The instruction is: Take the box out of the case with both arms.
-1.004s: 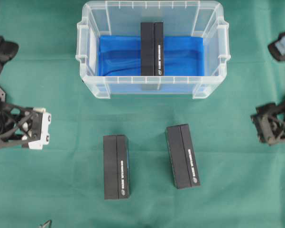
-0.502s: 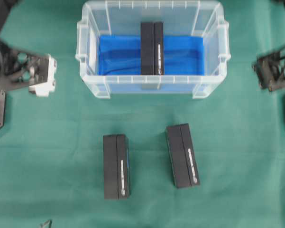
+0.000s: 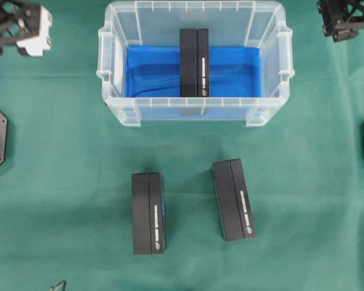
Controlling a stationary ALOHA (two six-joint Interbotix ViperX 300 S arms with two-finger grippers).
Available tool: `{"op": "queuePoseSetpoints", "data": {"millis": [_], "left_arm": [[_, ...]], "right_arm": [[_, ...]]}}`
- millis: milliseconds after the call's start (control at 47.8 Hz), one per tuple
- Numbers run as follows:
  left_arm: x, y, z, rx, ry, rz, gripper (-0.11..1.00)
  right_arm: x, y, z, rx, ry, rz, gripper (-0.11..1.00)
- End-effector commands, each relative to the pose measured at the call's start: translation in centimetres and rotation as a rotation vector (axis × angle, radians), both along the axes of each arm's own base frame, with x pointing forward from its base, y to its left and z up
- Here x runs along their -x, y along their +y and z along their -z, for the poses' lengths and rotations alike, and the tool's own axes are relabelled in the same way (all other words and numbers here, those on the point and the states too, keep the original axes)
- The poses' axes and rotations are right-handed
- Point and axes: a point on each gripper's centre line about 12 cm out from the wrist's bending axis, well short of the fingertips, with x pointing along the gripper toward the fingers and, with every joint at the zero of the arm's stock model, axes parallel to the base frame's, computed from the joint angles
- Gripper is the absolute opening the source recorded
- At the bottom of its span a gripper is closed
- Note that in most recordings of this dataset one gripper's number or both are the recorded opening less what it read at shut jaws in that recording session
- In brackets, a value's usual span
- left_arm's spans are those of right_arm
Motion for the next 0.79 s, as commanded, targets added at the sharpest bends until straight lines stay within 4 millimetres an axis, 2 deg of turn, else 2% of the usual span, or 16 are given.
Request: {"op": "queuePoseSetpoints", "data": {"millis": [0, 314, 774], "left_arm": [[0.6, 0.9, -0.7, -0.018, -0.021, -0.013, 0.89], [0.5, 1.5, -0.5, -0.028, -0.036, -0.014, 0.89], [0.6, 1.0, -0.3, -0.025, -0.046, -0.002, 0.89]], "right_arm": [[0.2, -0.7, -0.4, 0.014, -0.021, 0.015, 0.89], [-0.1, -1.6, 0.3, 0.002, 0.009, 0.017, 0.89], [-0.4, -1.7, 0.6, -0.004, 0.01, 0.014, 0.89]]}}
